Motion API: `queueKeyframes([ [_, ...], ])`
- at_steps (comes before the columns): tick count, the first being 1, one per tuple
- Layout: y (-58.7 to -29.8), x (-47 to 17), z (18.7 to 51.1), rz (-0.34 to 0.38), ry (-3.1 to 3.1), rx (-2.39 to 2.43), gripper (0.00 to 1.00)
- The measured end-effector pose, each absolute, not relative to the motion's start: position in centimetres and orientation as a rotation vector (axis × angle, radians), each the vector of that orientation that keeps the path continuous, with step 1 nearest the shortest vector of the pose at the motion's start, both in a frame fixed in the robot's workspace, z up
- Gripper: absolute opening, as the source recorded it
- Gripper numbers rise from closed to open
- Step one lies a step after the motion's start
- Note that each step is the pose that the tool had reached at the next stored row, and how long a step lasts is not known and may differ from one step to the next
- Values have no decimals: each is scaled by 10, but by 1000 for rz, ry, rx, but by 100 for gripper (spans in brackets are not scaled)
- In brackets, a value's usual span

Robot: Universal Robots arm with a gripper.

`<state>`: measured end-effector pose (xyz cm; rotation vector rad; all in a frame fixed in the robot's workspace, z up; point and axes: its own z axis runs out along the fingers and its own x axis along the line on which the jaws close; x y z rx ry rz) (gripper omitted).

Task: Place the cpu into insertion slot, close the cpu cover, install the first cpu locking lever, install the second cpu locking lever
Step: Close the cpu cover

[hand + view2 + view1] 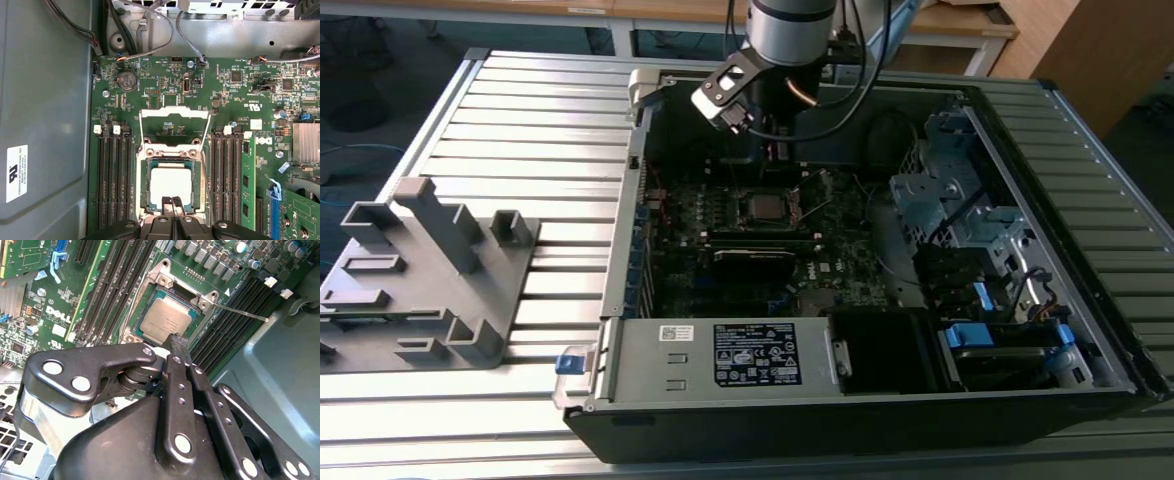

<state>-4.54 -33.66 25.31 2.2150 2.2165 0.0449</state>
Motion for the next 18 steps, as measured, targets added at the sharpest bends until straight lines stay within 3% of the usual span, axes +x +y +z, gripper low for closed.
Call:
queueKeyframes([
  [18,-337,-45,259,45,2216,2215,11],
])
